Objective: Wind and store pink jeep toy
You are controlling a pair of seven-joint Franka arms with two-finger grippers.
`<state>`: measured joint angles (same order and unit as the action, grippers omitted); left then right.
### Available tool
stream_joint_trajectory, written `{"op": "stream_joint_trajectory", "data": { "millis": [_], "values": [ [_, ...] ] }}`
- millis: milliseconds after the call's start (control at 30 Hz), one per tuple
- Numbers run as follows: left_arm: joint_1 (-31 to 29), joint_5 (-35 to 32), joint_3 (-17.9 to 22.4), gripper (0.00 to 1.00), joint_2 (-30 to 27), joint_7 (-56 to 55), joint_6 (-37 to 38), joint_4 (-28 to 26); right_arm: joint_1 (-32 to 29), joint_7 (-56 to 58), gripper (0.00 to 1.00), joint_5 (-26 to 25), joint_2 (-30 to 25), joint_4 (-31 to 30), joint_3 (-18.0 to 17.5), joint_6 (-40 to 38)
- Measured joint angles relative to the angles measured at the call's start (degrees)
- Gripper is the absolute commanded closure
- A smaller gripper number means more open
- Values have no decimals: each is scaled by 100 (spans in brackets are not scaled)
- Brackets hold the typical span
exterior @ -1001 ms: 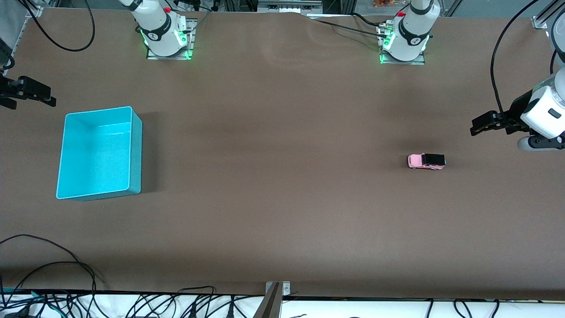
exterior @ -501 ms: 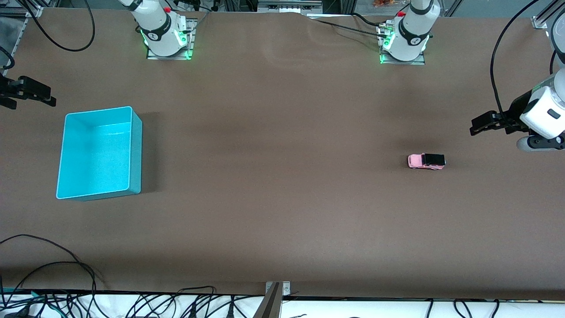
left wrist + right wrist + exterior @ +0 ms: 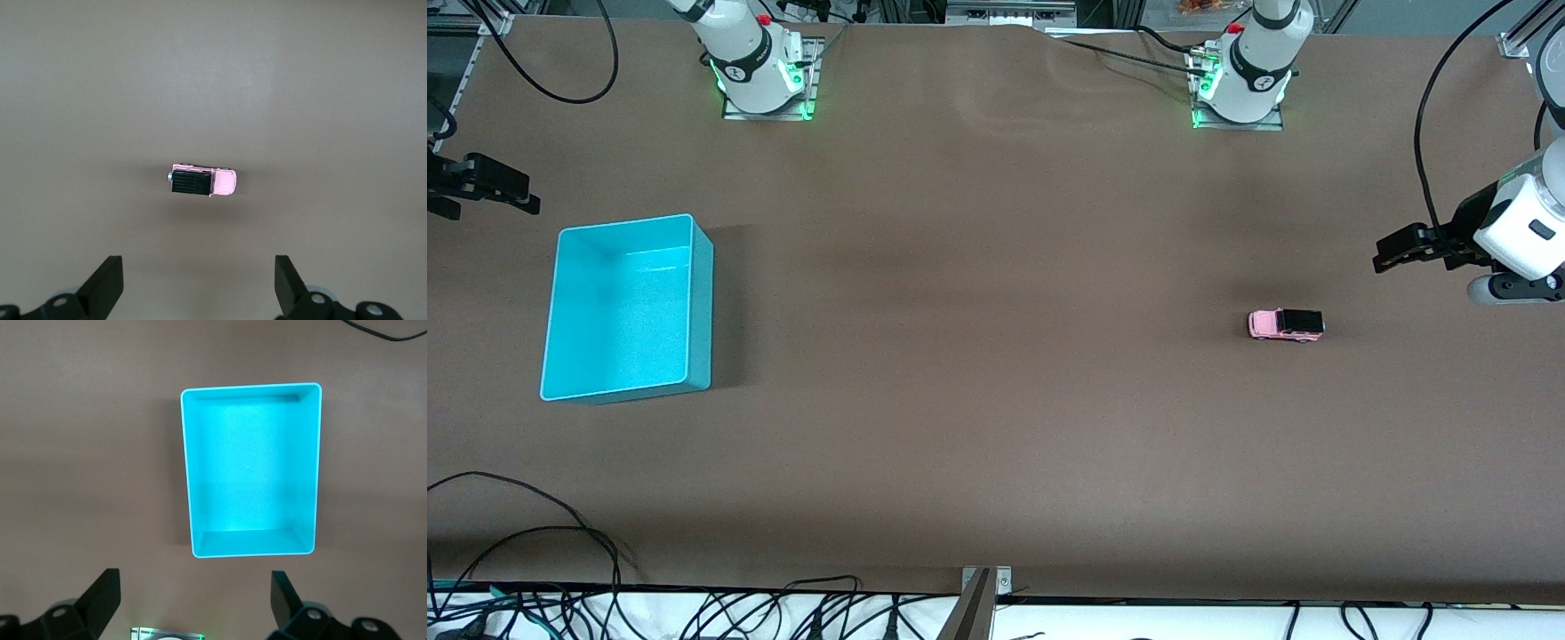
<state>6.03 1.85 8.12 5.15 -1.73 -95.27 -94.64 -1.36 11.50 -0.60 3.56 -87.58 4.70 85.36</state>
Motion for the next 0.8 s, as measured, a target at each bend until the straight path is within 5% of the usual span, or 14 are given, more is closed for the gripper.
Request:
{"op": "stream_joint_trajectory", "data": {
  "millis": [434,801],
  "values": [
    [-41,0,11,0,43,-176,3,-3,0,0,0,0,0,0,0,0],
    [-130,0,14,0,411,-2149,1,-32,0,1,0,0,0,0,0,0]
  ]
}}
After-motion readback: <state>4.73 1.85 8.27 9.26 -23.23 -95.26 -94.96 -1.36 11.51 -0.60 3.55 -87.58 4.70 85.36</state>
